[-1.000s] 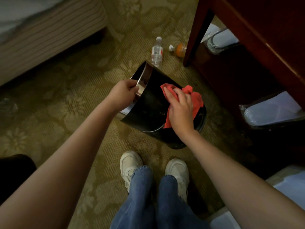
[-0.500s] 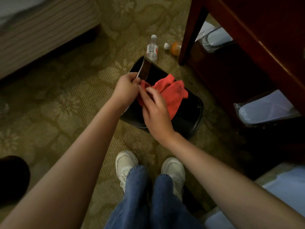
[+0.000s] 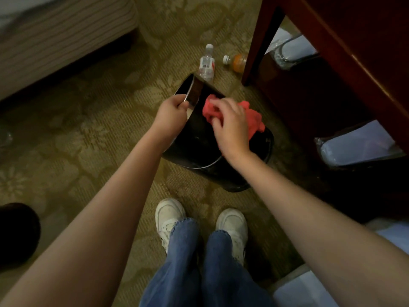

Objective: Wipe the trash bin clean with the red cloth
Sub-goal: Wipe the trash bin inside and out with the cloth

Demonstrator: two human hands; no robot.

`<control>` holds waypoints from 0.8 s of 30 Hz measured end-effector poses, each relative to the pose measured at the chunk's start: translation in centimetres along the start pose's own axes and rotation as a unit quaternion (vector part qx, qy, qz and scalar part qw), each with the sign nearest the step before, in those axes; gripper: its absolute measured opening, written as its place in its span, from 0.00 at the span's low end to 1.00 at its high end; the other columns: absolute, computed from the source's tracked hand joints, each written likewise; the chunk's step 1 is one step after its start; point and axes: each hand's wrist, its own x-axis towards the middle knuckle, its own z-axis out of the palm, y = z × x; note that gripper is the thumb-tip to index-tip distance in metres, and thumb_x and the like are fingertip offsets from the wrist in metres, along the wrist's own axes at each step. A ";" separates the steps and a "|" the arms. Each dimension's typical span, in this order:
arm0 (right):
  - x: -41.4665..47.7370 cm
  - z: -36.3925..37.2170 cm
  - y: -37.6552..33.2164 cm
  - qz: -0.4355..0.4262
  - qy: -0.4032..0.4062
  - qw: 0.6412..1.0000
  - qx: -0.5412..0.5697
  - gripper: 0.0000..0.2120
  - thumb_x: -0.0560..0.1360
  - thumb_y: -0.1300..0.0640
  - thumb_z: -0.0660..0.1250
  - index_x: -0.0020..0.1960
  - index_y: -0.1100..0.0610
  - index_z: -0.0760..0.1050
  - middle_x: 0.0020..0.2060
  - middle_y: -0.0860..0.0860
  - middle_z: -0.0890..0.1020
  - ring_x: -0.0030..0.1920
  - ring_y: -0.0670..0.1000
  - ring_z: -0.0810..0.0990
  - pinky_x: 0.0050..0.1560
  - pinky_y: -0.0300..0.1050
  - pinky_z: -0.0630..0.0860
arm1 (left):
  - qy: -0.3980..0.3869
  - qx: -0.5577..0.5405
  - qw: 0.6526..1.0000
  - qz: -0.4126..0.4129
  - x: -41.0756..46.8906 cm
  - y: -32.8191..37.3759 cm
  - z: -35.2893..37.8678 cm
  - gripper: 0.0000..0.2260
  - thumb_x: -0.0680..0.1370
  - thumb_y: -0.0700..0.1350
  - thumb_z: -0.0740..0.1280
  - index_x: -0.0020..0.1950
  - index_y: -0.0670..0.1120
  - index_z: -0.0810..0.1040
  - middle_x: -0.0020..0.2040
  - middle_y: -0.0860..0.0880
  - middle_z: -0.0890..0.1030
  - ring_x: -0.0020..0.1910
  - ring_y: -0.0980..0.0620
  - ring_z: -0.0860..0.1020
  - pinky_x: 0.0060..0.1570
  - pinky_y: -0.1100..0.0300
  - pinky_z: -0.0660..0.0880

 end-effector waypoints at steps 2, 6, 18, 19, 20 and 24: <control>-2.1 0.3 -0.7 -0.029 -0.001 0.999 -0.031 0.17 0.68 0.65 0.66 0.56 0.55 0.78 0.54 0.50 0.78 0.57 0.55 0.73 0.55 0.53 0.68 | 0.003 -0.001 1.000 -0.002 -0.1 -0.3 -0.2 0.13 0.82 0.38 0.54 0.57 0.42 0.77 0.46 0.44 0.79 0.47 0.47 0.78 0.54 0.50 0.76; -1.6 0.4 -1.4 -0.016 0.025 0.999 -0.042 0.14 0.70 0.63 0.65 0.54 0.53 0.78 0.53 0.49 0.78 0.59 0.54 0.72 0.57 0.52 0.64 | 0.000 0.001 1.000 0.022 -0.5 -0.4 -0.1 0.13 0.81 0.37 0.54 0.54 0.42 0.78 0.44 0.43 0.78 0.46 0.46 0.76 0.51 0.51 0.75; -1.9 -1.3 3.2 0.112 0.062 0.987 -0.092 0.08 0.76 0.60 0.62 0.53 0.53 0.76 0.52 0.50 0.78 0.56 0.55 0.74 0.55 0.52 0.67 | -0.016 0.019 0.999 0.027 -0.3 -0.3 0.6 0.12 0.82 0.40 0.54 0.47 0.48 0.76 0.42 0.43 0.74 0.41 0.47 0.73 0.42 0.55 0.70; -1.5 -1.2 2.7 0.105 0.060 0.989 -0.081 0.09 0.75 0.61 0.62 0.53 0.54 0.76 0.52 0.50 0.78 0.57 0.55 0.74 0.55 0.53 0.68 | -0.013 0.026 0.999 0.027 -0.1 -0.2 0.7 0.12 0.82 0.41 0.54 0.45 0.48 0.76 0.39 0.44 0.73 0.39 0.48 0.72 0.41 0.56 0.69; -1.1 -1.0 1.8 0.087 0.054 0.992 -0.067 0.09 0.74 0.62 0.63 0.53 0.54 0.76 0.52 0.50 0.78 0.56 0.55 0.74 0.55 0.53 0.69 | -0.009 0.032 0.999 0.029 -0.2 -0.2 0.9 0.13 0.82 0.40 0.54 0.43 0.49 0.75 0.36 0.45 0.71 0.37 0.49 0.71 0.40 0.57 0.68; 0.2 0.5 -2.2 0.001 0.061 0.998 -0.028 0.10 0.71 0.61 0.64 0.52 0.55 0.77 0.50 0.51 0.78 0.53 0.56 0.74 0.51 0.52 0.67 | -0.014 0.045 0.998 0.039 -0.2 0.1 1.0 0.11 0.80 0.38 0.55 0.51 0.39 0.78 0.37 0.48 0.76 0.37 0.53 0.74 0.42 0.59 0.70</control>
